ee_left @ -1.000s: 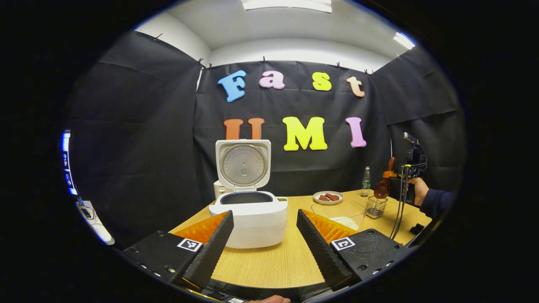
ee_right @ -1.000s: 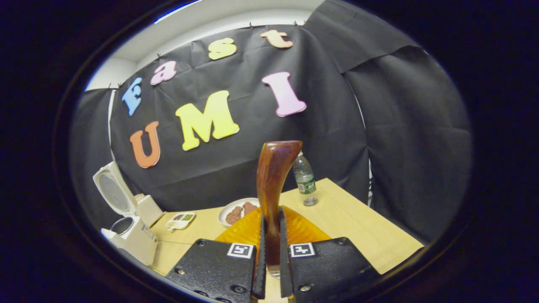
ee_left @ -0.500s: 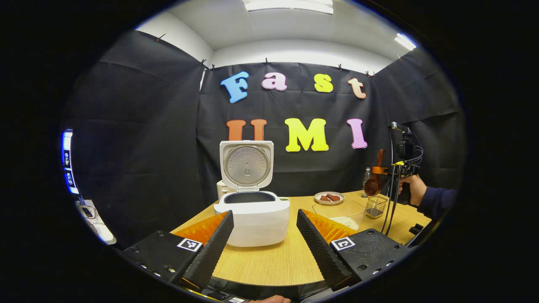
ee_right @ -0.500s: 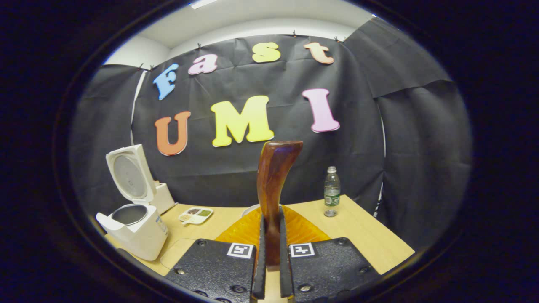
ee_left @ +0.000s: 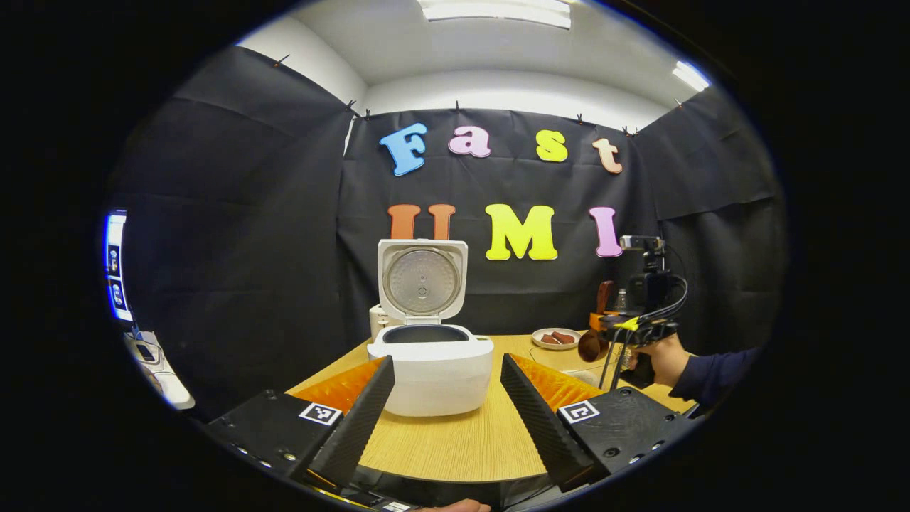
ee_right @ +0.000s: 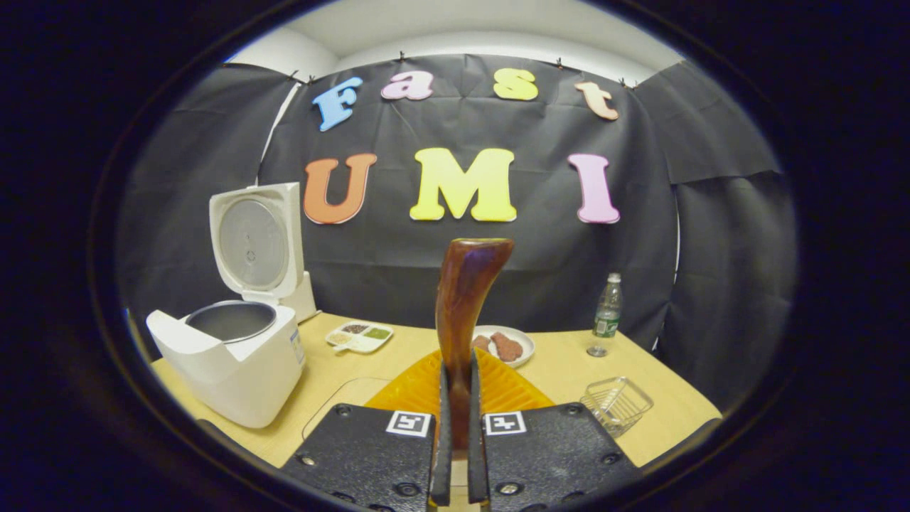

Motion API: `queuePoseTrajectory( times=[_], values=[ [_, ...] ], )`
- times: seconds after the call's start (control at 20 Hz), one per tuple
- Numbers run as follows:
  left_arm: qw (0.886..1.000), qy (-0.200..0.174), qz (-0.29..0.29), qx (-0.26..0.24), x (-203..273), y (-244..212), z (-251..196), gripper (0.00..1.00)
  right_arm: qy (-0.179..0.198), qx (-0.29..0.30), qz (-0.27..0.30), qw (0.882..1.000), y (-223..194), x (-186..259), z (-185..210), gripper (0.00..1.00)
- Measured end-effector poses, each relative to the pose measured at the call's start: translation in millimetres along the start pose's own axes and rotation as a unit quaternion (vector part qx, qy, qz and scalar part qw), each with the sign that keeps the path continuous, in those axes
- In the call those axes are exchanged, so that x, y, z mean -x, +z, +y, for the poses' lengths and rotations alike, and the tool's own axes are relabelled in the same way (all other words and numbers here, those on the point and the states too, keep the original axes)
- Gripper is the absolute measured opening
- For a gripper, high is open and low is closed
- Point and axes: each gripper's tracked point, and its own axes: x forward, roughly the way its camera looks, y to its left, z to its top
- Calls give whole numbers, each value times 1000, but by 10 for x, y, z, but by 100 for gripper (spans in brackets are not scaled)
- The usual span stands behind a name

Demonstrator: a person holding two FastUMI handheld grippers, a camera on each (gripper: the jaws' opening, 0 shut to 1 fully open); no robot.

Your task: Close the left gripper, press the button to open the rice cooker; take a wooden spoon from the chopstick holder with the right hand, scoop a spoonful of rice and pour it into the rice cooker, then put the wooden spoon back into the chopstick holder.

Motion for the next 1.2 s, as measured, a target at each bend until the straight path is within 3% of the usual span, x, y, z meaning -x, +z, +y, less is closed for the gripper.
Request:
queuePoseTrajectory(
  times=[0.25, 0.4, 0.65, 0.9, 1.2],
  values=[
    [1000, 3, 0, 6, 26, -25, 79, 95, -53, 41, 23, 997, -379, -220, -89, 14],
    [1000, 9, 6, 3, 11, -83, 146, 96, -63, 26, 57, 996, -621, -271, -86, 14],
    [1000, 16, 16, 20, -3, -158, 236, 96, -3, -25, 72, 997, -702, -144, 320, 14],
    [999, 20, 21, 27, -9, -199, 267, 94, 61, -75, 98, 990, -745, -45, 724, 14],
    [999, 18, 22, 26, -23, -220, 279, 94, 110, -193, 153, 963, -749, -62, 763, 14]
  ],
)
